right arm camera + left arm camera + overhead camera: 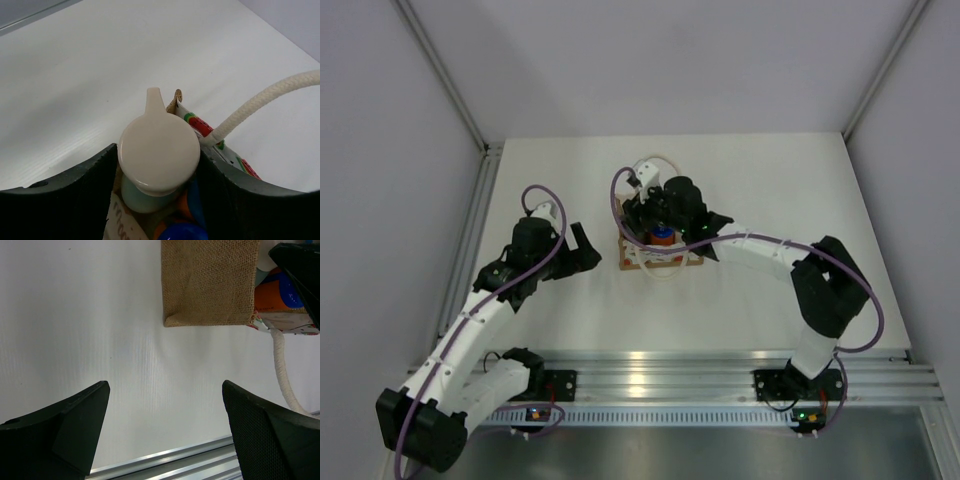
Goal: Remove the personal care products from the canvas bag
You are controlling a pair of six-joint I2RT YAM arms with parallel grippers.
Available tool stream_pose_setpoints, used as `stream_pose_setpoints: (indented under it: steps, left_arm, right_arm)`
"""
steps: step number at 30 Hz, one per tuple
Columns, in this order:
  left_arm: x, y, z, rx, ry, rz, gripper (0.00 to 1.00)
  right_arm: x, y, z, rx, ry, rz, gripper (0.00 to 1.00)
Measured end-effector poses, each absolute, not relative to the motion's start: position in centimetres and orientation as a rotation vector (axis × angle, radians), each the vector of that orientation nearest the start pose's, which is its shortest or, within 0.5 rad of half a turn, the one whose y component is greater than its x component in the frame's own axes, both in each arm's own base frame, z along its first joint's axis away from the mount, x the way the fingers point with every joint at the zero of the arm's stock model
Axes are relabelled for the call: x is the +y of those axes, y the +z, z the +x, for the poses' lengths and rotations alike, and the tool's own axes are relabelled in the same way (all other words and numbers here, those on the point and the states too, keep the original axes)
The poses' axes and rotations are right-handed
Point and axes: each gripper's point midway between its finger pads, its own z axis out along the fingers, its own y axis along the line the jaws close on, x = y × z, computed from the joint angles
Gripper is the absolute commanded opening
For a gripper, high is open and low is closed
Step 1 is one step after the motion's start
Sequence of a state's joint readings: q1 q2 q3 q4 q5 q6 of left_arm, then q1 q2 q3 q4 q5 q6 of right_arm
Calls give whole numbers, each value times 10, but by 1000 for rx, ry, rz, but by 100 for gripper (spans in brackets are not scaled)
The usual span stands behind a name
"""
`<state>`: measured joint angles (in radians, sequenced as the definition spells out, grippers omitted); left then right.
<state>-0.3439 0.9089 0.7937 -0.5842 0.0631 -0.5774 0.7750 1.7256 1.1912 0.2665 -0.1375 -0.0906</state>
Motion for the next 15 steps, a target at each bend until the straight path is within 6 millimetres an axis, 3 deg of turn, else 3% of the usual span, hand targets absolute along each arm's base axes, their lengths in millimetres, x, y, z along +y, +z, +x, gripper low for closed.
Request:
stream_pose_setpoints:
  steps: [10, 15]
  left_arm:
    - [-126, 167, 247, 2319, -550, -231, 98]
    - [-127, 167, 246, 2321, -552, -227, 98]
  right_arm:
    - [398, 193, 370, 1637, 641, -878, 58]
    - [403, 192, 372, 1623, 656, -863, 51]
